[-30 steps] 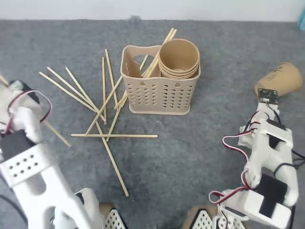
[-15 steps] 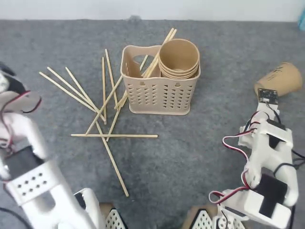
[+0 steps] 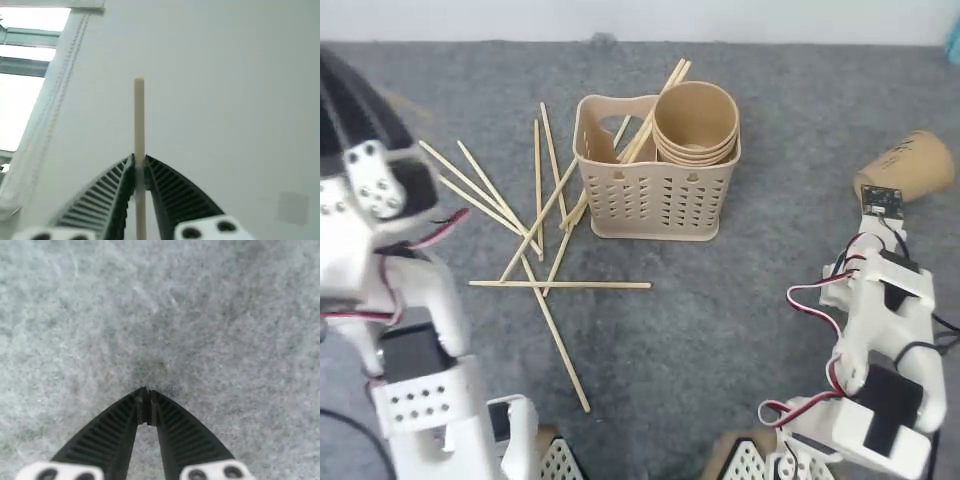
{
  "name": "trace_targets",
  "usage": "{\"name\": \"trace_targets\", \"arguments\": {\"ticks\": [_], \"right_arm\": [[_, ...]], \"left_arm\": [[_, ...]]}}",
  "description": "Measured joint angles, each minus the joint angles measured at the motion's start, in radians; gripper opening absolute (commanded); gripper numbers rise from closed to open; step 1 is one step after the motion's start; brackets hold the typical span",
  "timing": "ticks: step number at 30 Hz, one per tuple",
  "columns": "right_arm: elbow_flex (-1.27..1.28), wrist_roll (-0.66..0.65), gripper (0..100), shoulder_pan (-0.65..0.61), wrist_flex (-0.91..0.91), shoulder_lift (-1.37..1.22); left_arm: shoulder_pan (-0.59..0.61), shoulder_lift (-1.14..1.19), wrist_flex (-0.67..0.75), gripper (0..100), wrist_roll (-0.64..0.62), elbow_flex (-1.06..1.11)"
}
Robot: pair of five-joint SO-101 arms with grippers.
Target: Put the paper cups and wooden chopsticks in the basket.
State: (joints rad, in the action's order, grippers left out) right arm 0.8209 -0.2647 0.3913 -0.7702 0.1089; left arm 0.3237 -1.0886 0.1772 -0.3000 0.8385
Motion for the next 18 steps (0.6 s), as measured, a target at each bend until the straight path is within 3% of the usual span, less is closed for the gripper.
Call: {"name": "trace_targets", "arguments": {"ticks": [4, 12, 18], "right_arm": [[0.000, 0.000, 0.9, 0.000, 0.000, 0.000], [0.000, 0.000, 0.9, 0.000, 0.000, 0.000], [0.000, 0.000, 0.9, 0.000, 0.000, 0.000]], "left_arm": [[-0.126, 0.000, 0.041, 1, -0.003, -0.003], [-0.404, 0.000, -0.153, 1, -0.003, -0.086], [-0.460, 0.132, -0.172, 1, -0.002, -0.133]]}}
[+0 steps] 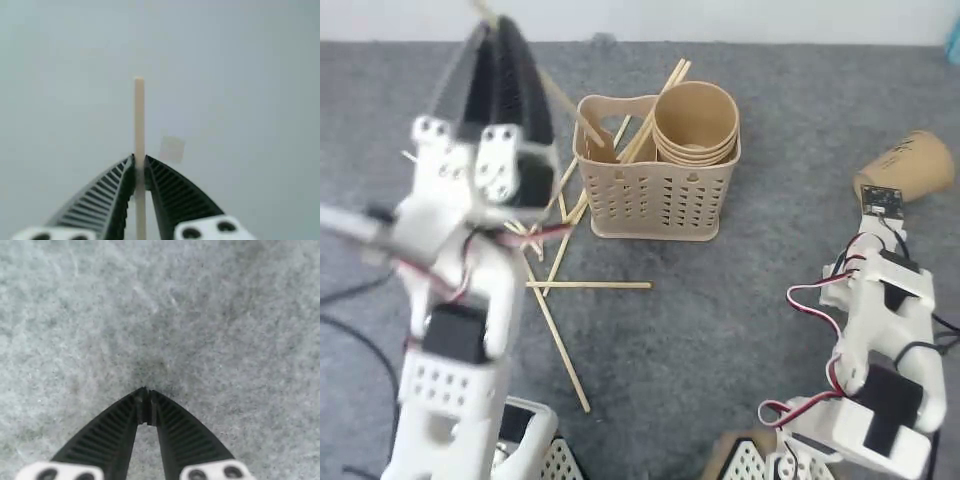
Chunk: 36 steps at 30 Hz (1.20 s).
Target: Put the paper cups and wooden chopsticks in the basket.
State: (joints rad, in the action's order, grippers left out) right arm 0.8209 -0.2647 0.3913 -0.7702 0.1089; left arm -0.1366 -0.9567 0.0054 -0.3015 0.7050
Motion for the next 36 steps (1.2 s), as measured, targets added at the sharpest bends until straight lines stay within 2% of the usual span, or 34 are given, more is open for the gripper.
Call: {"name": "trace_targets", "arguments": {"ticks": [8, 14, 23, 32, 36], "right_arm": [[0.000, 0.000, 0.9, 0.000, 0.000, 0.000], [0.000, 0.000, 0.9, 0.000, 0.000, 0.000], [0.000, 0.000, 0.9, 0.000, 0.000, 0.000], [0.000, 0.000, 0.9, 0.000, 0.000, 0.000], [0.000, 0.000, 0.9, 0.000, 0.000, 0.000]], "left_arm": [[-0.005, 0.215, 0.003, 1, -0.002, -0.002], [-0.005, 0.296, 0.107, 1, -0.002, -0.002], [-0.005, 0.302, 0.112, 1, -0.002, -0.002], [-0.005, 0.302, 0.112, 6, -0.002, -0.002], [0.037, 0.318, 0.112, 6, 0.002, -0.002]]}}
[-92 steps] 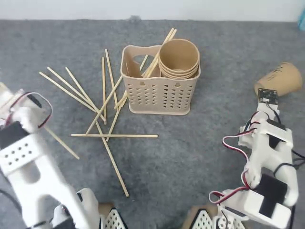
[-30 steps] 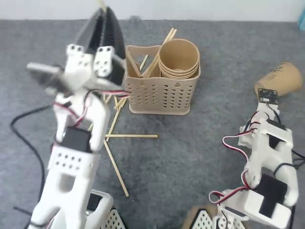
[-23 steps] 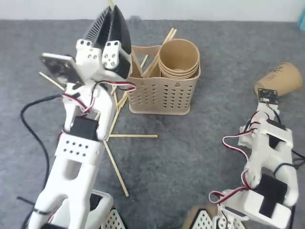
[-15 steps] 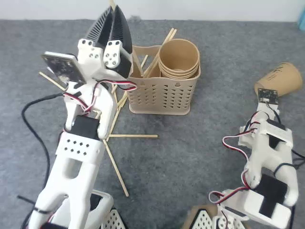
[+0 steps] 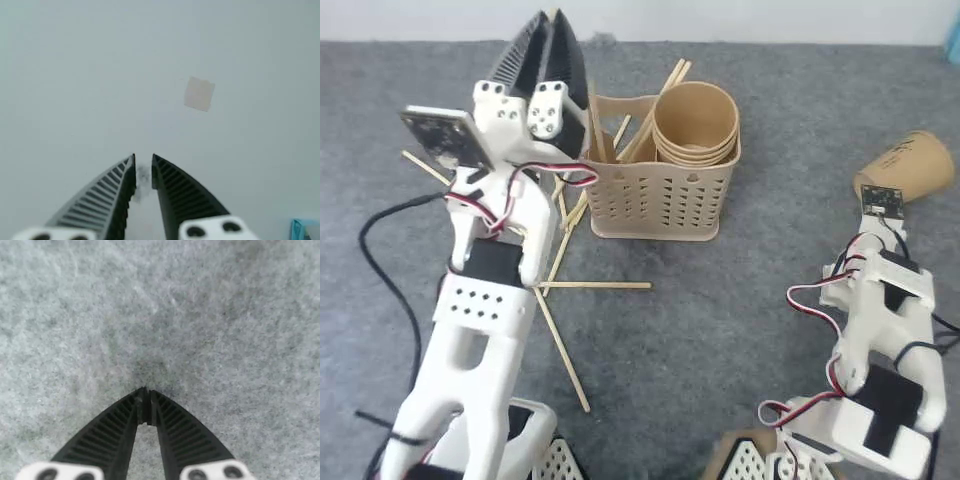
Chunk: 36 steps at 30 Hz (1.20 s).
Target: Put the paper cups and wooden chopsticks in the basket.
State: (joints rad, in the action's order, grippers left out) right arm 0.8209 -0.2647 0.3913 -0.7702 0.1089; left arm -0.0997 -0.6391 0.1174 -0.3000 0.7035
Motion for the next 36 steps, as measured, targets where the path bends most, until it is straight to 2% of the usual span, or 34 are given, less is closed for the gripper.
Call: {"name": "trace_targets", "arguments": {"ticks": [11, 17, 19, 23, 27, 32, 36], "right_arm": [[0.000, 0.000, 0.9, 0.000, 0.000, 0.000], [0.000, 0.000, 0.9, 0.000, 0.000, 0.000], [0.000, 0.000, 0.9, 0.000, 0.000, 0.000], [0.000, 0.000, 0.9, 0.000, 0.000, 0.000], [0.000, 0.000, 0.9, 0.000, 0.000, 0.000], [0.000, 0.000, 0.9, 0.000, 0.000, 0.000], [0.000, 0.000, 0.9, 0.000, 0.000, 0.000]], "left_arm": [[0.106, 0.031, 0.000, 5, 0.002, 0.000], [0.117, -0.203, -0.009, 5, 0.000, 0.112], [0.092, -0.338, -0.060, 5, 0.000, 0.187], [0.029, -0.631, -0.261, 5, 0.002, 0.347], [0.031, -0.845, -0.434, 3, -0.003, 0.499], [0.155, -0.895, -0.456, 1, -0.017, 0.666], [0.238, -0.890, -0.456, 1, -0.155, 0.767]]}}
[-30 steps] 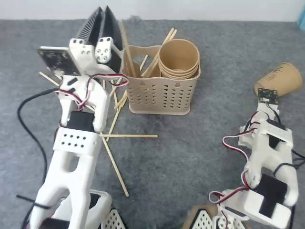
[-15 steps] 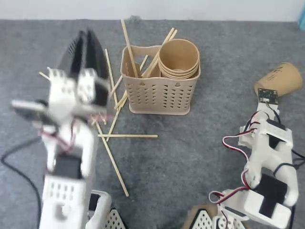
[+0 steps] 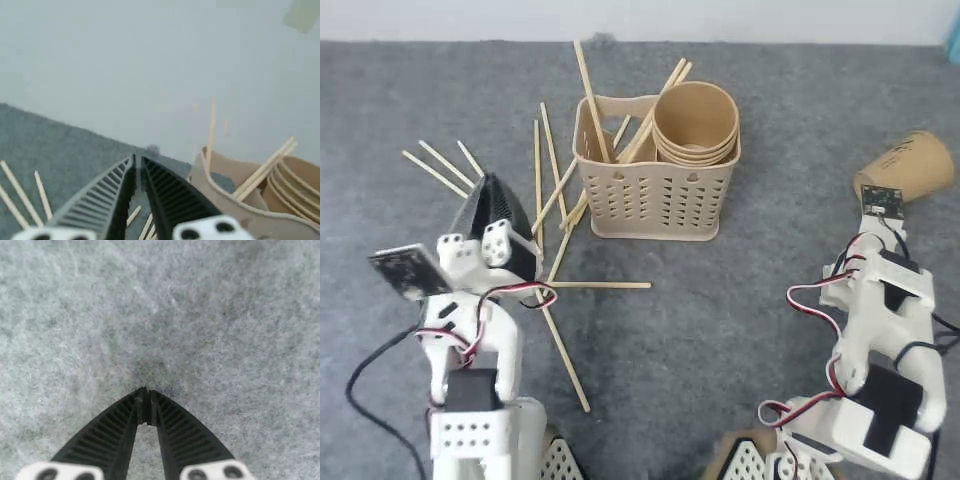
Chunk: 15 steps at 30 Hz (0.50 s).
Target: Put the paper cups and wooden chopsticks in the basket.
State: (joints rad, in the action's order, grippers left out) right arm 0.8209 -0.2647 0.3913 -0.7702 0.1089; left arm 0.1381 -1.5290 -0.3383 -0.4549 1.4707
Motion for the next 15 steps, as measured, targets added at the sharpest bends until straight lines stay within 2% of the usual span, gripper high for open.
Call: {"name": "trace_targets", "arguments": {"ticks": [3, 5, 8, 15], "right_arm": [[0.000, 0.000, 0.9, 0.000, 0.000, 0.000], [0.000, 0.000, 0.9, 0.000, 0.000, 0.000], [0.000, 0.000, 0.9, 0.000, 0.000, 0.000], [0.000, 0.000, 0.9, 0.000, 0.000, 0.000]], "left_arm": [[0.020, 0.038, 0.000, 1, -0.095, 0.084], [0.020, 0.066, 0.005, 1, -0.115, 0.155], [0.012, 0.106, 0.097, 1, -0.081, 0.218], [0.000, 0.213, 0.130, 1, -0.018, 0.222]]}}
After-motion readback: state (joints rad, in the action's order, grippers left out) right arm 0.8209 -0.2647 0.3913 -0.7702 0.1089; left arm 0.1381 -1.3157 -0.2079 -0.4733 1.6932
